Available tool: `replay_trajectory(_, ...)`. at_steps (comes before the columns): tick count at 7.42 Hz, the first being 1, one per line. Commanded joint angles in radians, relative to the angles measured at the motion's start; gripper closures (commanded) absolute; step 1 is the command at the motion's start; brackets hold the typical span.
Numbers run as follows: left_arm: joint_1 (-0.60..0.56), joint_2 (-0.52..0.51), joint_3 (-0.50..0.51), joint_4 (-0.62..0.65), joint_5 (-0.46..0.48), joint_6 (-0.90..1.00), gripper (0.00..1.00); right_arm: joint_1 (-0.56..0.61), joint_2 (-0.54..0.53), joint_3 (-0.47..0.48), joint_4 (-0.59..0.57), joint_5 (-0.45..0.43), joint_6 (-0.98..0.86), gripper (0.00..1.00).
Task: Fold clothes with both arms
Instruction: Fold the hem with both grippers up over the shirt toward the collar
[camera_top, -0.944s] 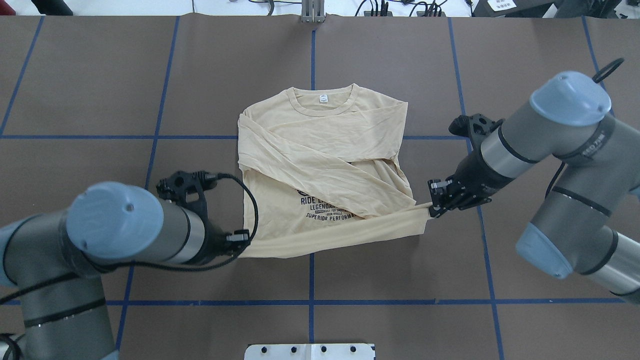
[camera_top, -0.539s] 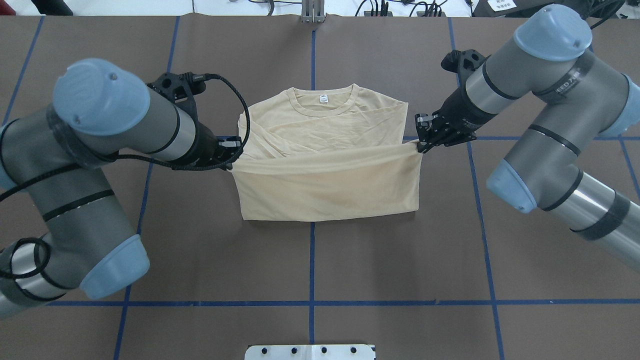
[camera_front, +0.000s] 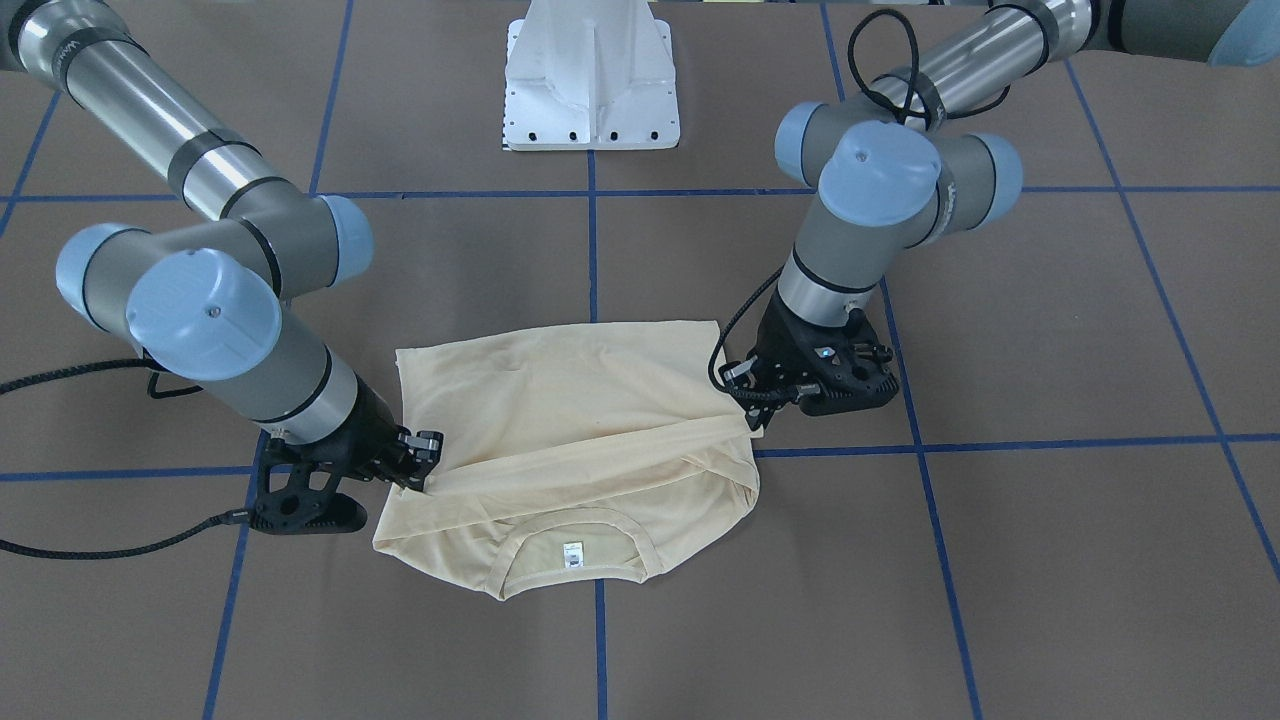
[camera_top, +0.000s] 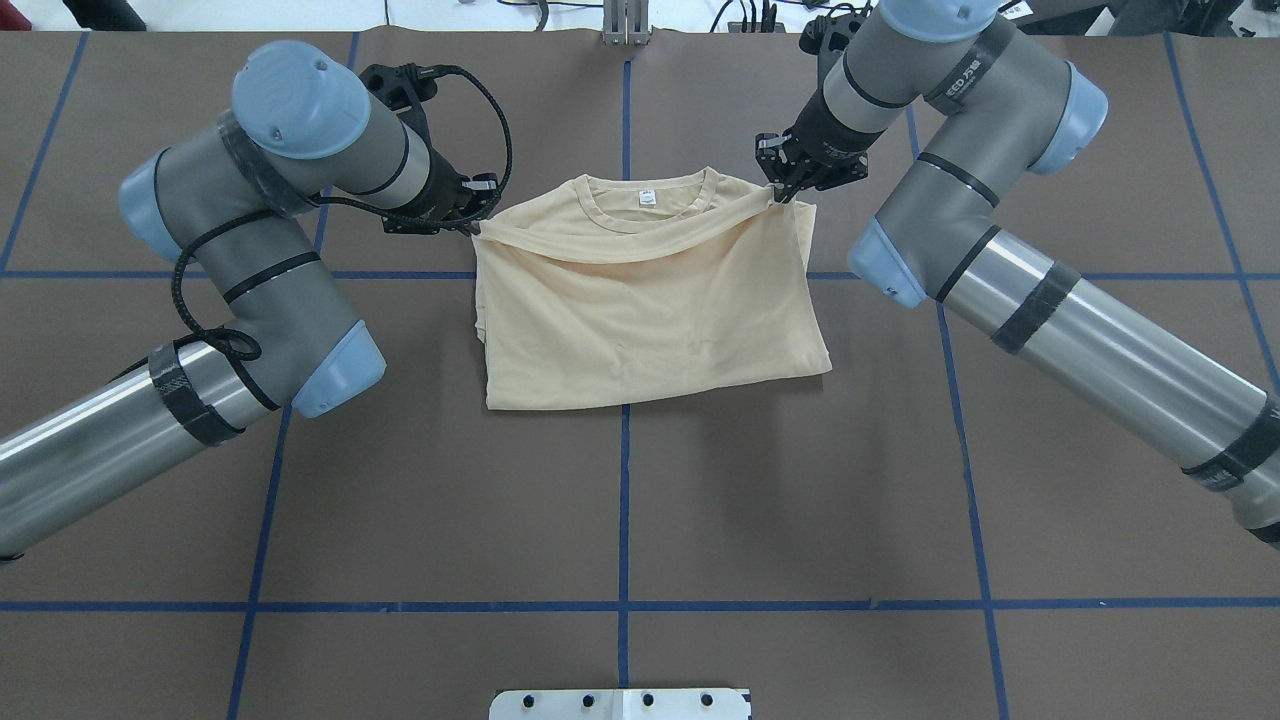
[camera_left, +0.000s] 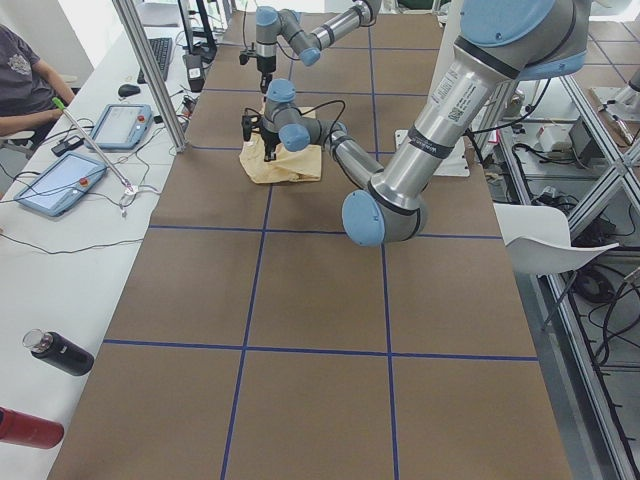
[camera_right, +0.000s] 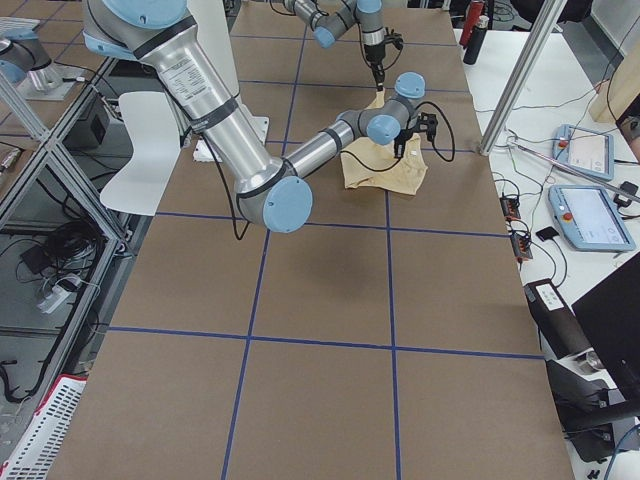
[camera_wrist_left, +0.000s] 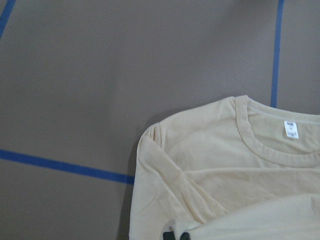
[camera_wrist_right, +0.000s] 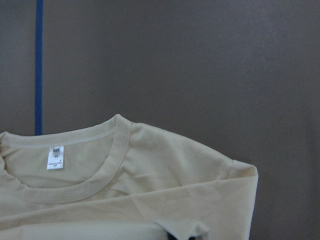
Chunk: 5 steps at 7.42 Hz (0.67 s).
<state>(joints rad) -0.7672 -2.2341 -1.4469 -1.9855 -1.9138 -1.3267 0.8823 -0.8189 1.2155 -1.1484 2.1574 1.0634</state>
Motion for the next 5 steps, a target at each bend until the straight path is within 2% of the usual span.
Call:
replay_trajectory(1, -0.009, -0.037, 0.118, -0.097, 0.002, -0.003, 1.00, -0.002, 0.062, -0.130, 0.055, -0.034, 0.000, 1.00)
replay_trajectory(2, -0.020, -0.059, 0.141, -0.101, 0.002, -0.003, 1.00, -0.002, 0.093, -0.178, 0.055, -0.039, 0.000, 1.00)
replay_trajectory(5, -0.095, -0.065, 0.169, -0.096, 0.001, 0.009, 1.00, -0.002, 0.089, -0.188, 0.055, -0.064, 0.000, 1.00)
